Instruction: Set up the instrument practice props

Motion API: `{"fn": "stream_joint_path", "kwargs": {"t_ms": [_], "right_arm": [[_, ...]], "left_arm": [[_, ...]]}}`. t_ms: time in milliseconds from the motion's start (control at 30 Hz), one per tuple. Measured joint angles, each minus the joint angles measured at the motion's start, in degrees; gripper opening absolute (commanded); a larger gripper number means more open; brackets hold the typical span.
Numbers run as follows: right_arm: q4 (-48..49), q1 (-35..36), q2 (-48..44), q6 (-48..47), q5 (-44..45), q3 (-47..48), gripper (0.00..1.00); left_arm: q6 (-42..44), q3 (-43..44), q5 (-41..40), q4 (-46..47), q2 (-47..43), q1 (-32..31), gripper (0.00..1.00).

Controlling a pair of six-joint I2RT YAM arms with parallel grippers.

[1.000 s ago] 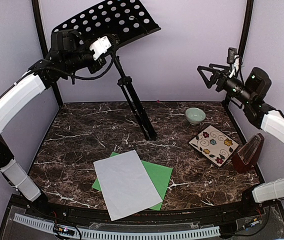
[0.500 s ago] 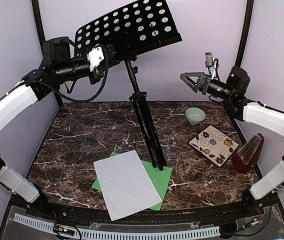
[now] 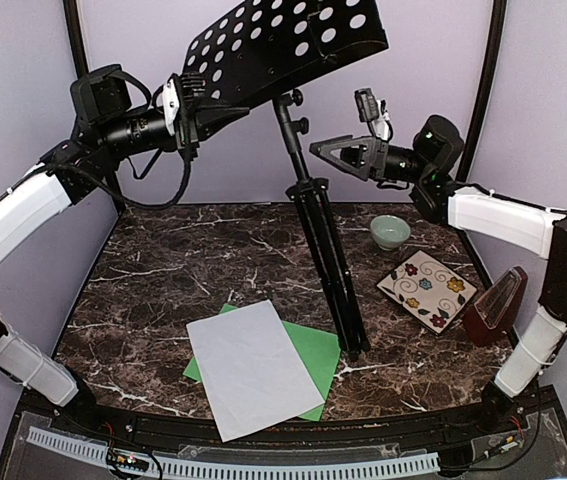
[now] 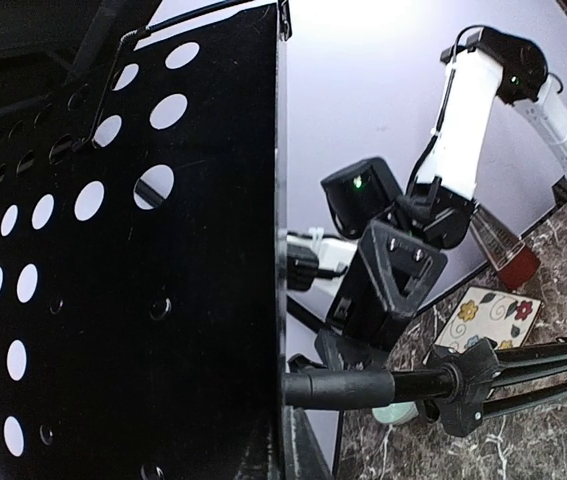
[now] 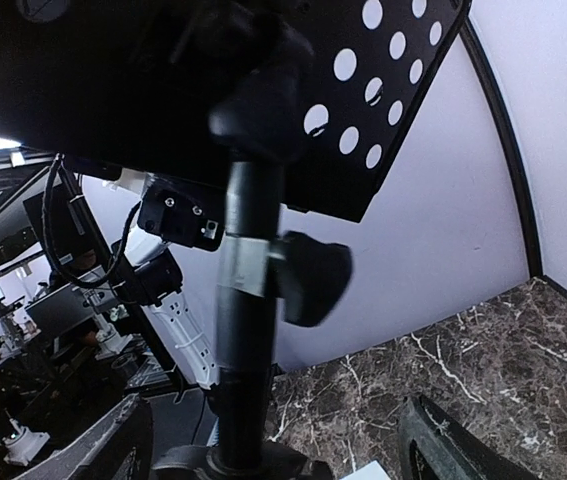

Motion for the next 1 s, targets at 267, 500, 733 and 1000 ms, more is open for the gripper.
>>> {"fn": "stream_joint_path", "kwargs": {"t_ms": [267,500,733,1000], "right_arm": [[3.45,2.40,2.89,6.32,-5.05,3.52,0.77],[8.39,5.14,2.97,11.69,-9.81,4.70,0.72],[11.32,5.53,2.93,15.30,-10.64,4.50,0.76],[9.64,5.53,-0.48,13.86,-10.21,-0.85,0.74]], "left_arm": [[-4.98,0.00,9.38,4.59,-1.09,-0.57,0.00],[-6.19,-0.33,15.17,4.59,-2.38,-0.83,0.00],[-5.18,-0.96,16.50,4.52,-3.10,-0.90,0.00],[-0.94,-1.62,15.04,0.59,-3.52,-0.90,0.00]]}}
